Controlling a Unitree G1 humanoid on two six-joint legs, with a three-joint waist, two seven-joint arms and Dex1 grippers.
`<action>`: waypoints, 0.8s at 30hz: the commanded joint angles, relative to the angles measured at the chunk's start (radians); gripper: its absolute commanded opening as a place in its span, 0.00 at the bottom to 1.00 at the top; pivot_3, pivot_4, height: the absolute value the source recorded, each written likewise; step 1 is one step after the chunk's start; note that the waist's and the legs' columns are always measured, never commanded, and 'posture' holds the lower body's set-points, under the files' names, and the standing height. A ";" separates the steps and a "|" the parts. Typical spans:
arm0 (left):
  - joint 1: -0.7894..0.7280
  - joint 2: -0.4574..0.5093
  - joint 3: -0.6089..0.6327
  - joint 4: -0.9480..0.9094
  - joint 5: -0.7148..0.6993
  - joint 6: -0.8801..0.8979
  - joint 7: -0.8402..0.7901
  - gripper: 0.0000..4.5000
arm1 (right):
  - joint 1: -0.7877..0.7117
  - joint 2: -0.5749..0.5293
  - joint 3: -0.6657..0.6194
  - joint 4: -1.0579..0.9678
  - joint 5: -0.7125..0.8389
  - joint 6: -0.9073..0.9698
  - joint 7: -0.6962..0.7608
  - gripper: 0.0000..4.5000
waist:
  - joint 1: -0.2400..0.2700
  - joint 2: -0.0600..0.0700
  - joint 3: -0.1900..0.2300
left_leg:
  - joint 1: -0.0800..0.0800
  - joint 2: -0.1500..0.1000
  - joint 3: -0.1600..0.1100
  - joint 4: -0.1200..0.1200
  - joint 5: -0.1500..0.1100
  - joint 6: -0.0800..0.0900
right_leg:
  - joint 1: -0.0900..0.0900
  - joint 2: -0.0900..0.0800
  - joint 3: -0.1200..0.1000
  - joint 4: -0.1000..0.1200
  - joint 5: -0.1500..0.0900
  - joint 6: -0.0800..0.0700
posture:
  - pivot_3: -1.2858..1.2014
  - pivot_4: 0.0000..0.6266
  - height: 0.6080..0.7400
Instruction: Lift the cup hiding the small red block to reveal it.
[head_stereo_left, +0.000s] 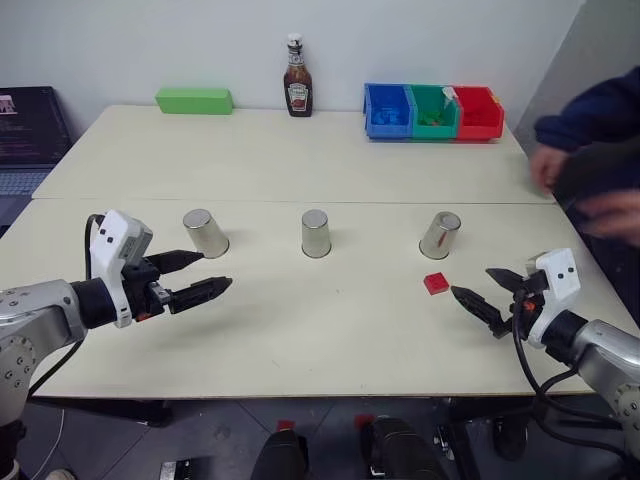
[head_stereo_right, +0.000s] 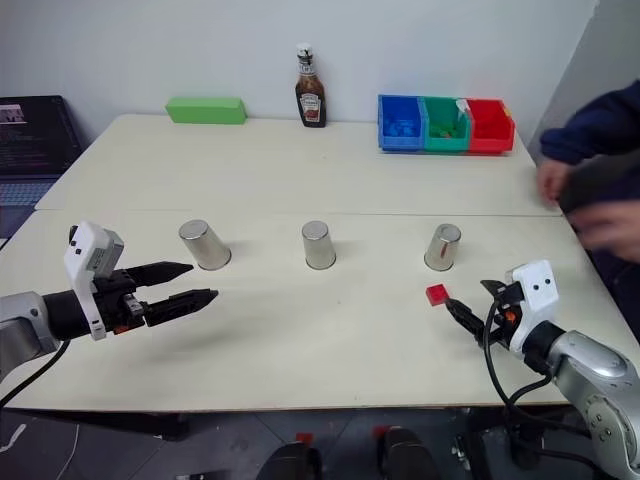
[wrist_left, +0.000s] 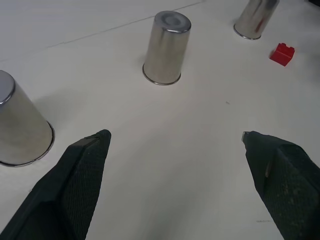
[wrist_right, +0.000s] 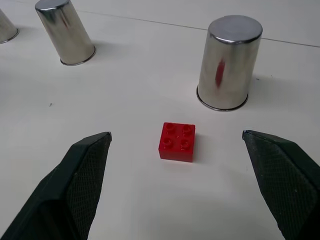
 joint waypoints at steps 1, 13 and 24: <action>-0.012 0.026 0.007 -0.001 0.008 -0.022 -0.015 1.00 | -0.005 0.002 -0.009 -0.031 0.011 -0.013 -0.011 0.99 | 0.000 0.000 0.000 | 0.000 0.000 0.000 0.000 0.000 0.000 | 0.000 0.000 0.000 0.000 0.000 0.000 | 0.52 0.24 1.00; -0.017 0.031 0.003 0.016 0.030 -0.038 -0.036 1.00 | -0.010 0.004 -0.004 -0.018 0.011 -0.021 -0.017 0.99 | 0.000 0.000 0.000 | 0.000 0.000 0.000 0.000 0.000 0.000 | 0.000 0.000 0.000 0.001 0.000 0.000 | 0.52 0.24 1.00; -0.016 0.036 0.000 0.031 0.045 -0.053 -0.045 1.00 | -0.009 0.006 0.009 -0.021 0.013 -0.024 -0.023 0.99 | 0.000 0.000 0.000 | 0.001 0.000 0.000 0.000 0.000 0.000 | 0.000 0.000 0.000 0.001 0.000 0.000 | 0.52 0.24 1.00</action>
